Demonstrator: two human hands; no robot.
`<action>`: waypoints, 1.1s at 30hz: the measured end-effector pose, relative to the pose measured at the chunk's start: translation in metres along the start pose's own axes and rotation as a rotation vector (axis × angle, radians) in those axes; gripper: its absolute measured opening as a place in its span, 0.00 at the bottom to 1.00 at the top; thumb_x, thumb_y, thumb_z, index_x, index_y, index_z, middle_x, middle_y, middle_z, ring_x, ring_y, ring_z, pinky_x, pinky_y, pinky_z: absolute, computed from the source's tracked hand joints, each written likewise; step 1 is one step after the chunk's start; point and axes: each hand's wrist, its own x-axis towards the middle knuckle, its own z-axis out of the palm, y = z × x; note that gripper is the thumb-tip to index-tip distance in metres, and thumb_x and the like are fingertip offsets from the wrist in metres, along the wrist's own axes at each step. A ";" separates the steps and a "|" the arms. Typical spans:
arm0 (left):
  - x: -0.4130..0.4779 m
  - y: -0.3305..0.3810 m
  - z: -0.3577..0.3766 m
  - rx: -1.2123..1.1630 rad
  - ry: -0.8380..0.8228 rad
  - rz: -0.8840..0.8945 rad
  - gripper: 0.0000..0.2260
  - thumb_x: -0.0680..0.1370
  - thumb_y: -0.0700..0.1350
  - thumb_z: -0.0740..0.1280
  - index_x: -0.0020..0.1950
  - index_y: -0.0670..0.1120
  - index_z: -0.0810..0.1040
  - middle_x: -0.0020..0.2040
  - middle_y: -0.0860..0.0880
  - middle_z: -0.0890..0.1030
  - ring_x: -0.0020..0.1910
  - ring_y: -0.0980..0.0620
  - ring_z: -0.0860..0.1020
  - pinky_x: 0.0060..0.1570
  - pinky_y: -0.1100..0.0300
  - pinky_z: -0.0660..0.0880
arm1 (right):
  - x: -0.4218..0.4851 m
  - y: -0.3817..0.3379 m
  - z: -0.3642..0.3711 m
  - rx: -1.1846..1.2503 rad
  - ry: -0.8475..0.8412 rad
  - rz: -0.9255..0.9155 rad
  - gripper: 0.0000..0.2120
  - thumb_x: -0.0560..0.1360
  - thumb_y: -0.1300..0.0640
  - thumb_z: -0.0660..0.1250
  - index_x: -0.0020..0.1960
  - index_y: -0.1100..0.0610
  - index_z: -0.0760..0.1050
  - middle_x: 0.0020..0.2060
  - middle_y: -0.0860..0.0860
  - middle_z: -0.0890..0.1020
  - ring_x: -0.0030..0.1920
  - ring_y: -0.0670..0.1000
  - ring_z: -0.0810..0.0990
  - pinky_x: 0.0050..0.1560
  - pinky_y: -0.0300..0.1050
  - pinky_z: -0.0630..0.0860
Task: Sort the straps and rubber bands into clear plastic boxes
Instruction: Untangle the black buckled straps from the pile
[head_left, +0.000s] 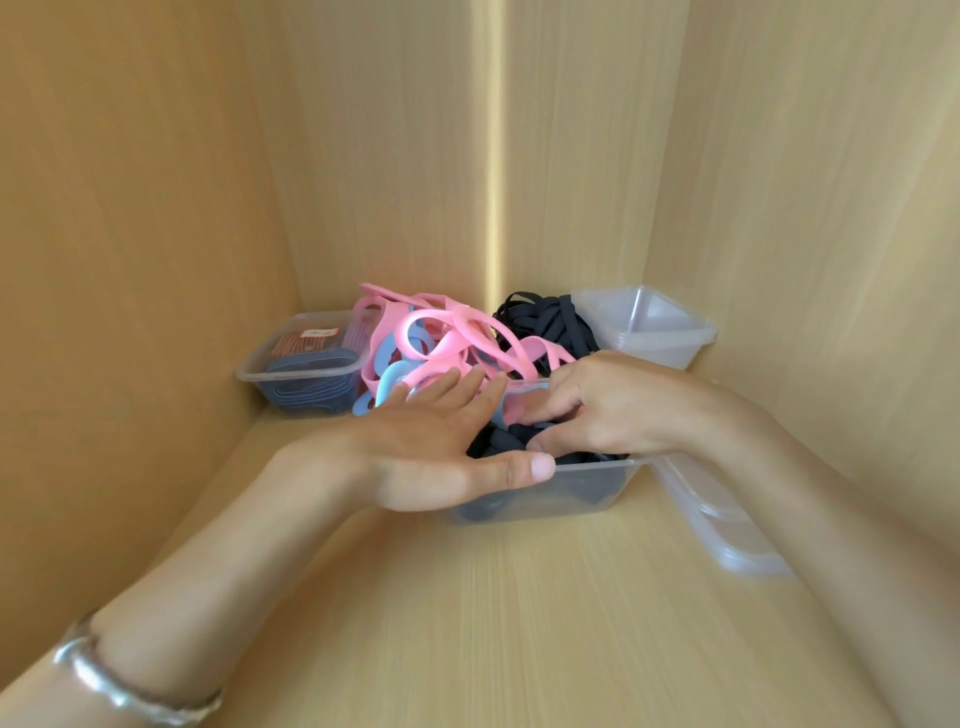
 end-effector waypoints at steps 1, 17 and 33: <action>0.001 0.000 0.001 0.014 -0.001 -0.001 0.49 0.61 0.75 0.41 0.76 0.55 0.33 0.77 0.55 0.34 0.75 0.57 0.33 0.75 0.48 0.37 | -0.001 0.000 0.000 0.002 -0.004 0.009 0.15 0.73 0.40 0.68 0.59 0.38 0.79 0.39 0.44 0.80 0.45 0.45 0.77 0.53 0.47 0.76; 0.012 -0.025 0.008 -0.548 0.496 0.058 0.21 0.80 0.60 0.46 0.73 0.65 0.61 0.73 0.59 0.67 0.73 0.55 0.62 0.72 0.53 0.58 | -0.042 0.043 -0.016 0.033 0.206 0.528 0.09 0.73 0.52 0.68 0.40 0.57 0.79 0.37 0.54 0.84 0.36 0.52 0.79 0.40 0.44 0.75; 0.012 -0.032 0.009 -0.563 0.755 0.019 0.13 0.81 0.41 0.58 0.58 0.50 0.80 0.47 0.49 0.83 0.46 0.47 0.80 0.50 0.58 0.75 | -0.033 0.016 -0.030 0.118 0.032 0.716 0.11 0.72 0.57 0.68 0.35 0.63 0.76 0.23 0.54 0.78 0.25 0.52 0.76 0.28 0.38 0.75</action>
